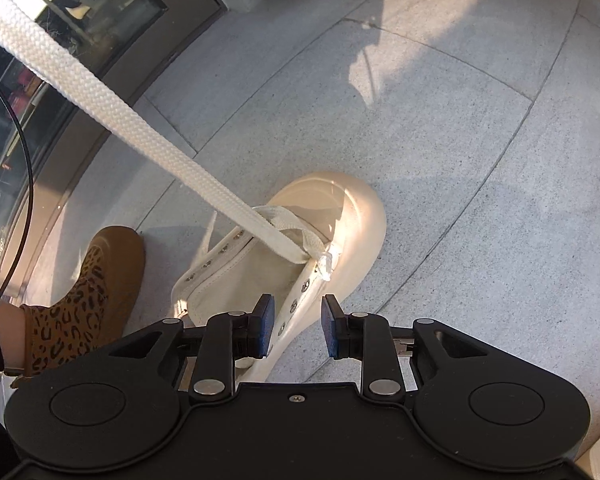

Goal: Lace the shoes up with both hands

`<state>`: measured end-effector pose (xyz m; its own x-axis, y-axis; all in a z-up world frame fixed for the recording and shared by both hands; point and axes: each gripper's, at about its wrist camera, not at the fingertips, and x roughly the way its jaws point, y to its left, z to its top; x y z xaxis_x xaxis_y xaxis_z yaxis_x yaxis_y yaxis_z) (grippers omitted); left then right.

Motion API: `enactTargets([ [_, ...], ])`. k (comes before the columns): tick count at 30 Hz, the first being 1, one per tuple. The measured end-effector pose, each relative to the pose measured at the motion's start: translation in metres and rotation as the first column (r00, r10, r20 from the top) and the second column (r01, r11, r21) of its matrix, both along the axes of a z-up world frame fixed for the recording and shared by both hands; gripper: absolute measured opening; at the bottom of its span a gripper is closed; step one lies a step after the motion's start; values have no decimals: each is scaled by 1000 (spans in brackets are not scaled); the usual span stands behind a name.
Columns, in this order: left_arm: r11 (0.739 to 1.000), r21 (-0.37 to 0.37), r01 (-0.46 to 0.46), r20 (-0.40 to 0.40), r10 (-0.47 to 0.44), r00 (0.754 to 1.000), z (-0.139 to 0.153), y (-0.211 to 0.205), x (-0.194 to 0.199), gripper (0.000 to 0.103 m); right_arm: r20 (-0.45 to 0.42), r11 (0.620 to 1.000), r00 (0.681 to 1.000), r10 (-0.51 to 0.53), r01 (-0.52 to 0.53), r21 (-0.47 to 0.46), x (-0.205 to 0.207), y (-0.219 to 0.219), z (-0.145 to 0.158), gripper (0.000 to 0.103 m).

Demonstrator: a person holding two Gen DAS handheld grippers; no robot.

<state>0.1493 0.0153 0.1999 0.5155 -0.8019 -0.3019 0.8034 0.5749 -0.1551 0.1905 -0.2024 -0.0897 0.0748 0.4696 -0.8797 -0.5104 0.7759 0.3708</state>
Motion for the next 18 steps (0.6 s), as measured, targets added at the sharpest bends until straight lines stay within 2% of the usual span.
enactTargets([
  [5,1000,-9,7,-13,-7,1000,-1,-2,3,2,-5,1000,1000,4,-4,-7,1,3,-5,25],
  [8,1000,-8,16,-14,-16,1000,-2,0,2,2,11,1000,999,-30,30,1,2,0,-4,25],
  [14,1000,1,20,-11,-20,1000,-3,-2,3,2,112,998,993,-21,15,62,2,4,18,25],
  [18,999,20,28,-2,-28,1000,-3,-7,0,2,200,999,979,27,-33,26,-3,16,31,26],
])
